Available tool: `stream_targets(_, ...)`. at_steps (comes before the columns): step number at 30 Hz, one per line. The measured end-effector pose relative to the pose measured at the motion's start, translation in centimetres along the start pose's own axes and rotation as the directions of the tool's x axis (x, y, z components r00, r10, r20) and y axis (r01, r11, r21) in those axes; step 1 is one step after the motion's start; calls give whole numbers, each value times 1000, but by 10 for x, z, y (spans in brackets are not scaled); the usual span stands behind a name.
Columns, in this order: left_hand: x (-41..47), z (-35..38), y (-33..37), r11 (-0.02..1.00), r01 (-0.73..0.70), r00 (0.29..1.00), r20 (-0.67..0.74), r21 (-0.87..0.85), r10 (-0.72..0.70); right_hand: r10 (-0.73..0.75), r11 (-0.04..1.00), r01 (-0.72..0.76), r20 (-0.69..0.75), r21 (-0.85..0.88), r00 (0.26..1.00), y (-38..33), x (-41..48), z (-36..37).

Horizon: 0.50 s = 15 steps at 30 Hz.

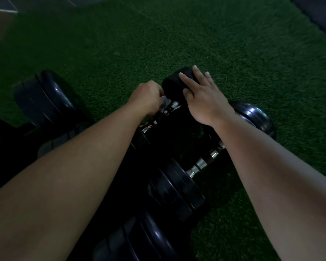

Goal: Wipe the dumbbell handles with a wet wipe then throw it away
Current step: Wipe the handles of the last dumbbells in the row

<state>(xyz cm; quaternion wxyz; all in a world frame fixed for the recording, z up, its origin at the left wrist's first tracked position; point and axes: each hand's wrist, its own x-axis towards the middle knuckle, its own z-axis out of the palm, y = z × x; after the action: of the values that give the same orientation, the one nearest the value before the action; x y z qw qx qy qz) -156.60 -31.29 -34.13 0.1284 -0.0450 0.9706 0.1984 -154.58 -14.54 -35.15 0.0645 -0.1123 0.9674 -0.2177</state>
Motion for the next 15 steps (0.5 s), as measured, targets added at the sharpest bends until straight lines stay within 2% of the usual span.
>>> stream_targets(4, 9, 6, 1, 998, -28, 988, 148, -47, 35, 9, 997, -9, 4, 82, 1000, 3, 3, 0)
stream_targets(8, 12, -9, -11, 993, -83, 943, 329, 83, 52, 7, 994, -9, 12, 110, 1000, 3, 3, -2)
stream_targets(10, 15, -16, -14, 996, -84, 921, 386, 44, 60, 10, 993, -12, 17, 114, 1000, 2, 3, -2)
stream_targets(12, 17, -16, -16, 996, -89, 927, 364, -7, 86, 13, 993, -15, 20, 115, 1000, 1, 4, -2)
stream_targets(15, 18, -9, -15, 983, -181, 952, 254, 13, 171, 22, 993, -23, 13, 117, 1000, 0, 6, -2)
